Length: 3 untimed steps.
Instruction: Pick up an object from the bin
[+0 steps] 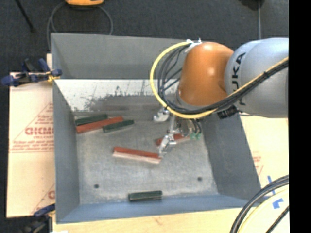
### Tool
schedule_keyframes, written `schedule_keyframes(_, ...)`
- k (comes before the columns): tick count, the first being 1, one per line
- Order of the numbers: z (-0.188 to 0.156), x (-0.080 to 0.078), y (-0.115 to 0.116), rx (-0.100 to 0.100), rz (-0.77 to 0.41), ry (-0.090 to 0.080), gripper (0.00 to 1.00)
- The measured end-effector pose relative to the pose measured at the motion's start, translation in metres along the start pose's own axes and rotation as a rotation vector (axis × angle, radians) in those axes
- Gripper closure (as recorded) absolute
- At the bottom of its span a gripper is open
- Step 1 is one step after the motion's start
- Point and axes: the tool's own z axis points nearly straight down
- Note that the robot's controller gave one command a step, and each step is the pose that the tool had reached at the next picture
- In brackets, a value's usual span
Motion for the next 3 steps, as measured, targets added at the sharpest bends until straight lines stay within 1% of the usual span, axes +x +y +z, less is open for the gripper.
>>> schedule_keyframes(1, 0.097, 0.007, 0.021, -0.001, -0.245, 0.008, 1.00)
schedule_keyframes(2, 0.097, 0.007, 0.021, -0.002, -0.244, 0.008, 1.00)
schedule_keyframes(3, -0.050, 0.003, 0.008, -0.001, -0.281, 0.005, 1.00)
